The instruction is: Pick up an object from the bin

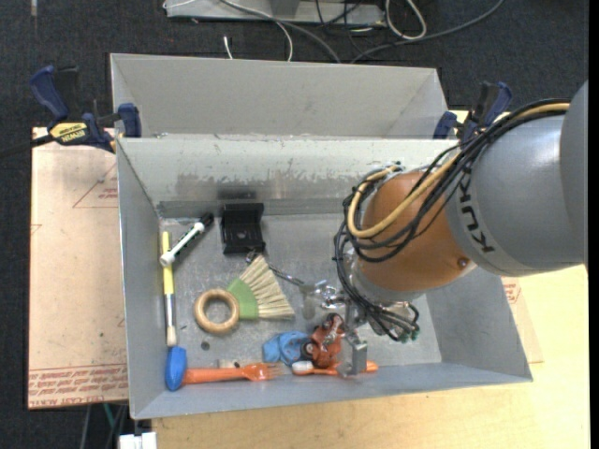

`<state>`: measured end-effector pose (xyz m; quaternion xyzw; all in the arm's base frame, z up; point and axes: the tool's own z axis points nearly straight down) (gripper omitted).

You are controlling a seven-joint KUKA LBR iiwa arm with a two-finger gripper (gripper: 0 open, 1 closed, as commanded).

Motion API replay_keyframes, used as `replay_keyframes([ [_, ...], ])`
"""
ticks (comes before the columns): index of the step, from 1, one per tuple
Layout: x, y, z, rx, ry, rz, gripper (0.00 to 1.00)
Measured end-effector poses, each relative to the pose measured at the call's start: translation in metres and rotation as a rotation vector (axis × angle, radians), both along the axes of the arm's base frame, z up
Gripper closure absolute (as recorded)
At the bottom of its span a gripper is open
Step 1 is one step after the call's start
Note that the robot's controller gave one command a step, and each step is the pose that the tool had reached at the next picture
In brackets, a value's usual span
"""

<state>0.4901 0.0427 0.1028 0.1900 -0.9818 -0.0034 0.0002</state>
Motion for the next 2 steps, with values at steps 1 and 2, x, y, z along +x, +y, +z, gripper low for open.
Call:
replay_keyframes([
  [1,0.008,-0.022,-0.028,-0.003,-0.007,0.298,0.0],
  [2,-0.002,-0.007,-0.033,0.004,0.001,0.117,1.0],
])
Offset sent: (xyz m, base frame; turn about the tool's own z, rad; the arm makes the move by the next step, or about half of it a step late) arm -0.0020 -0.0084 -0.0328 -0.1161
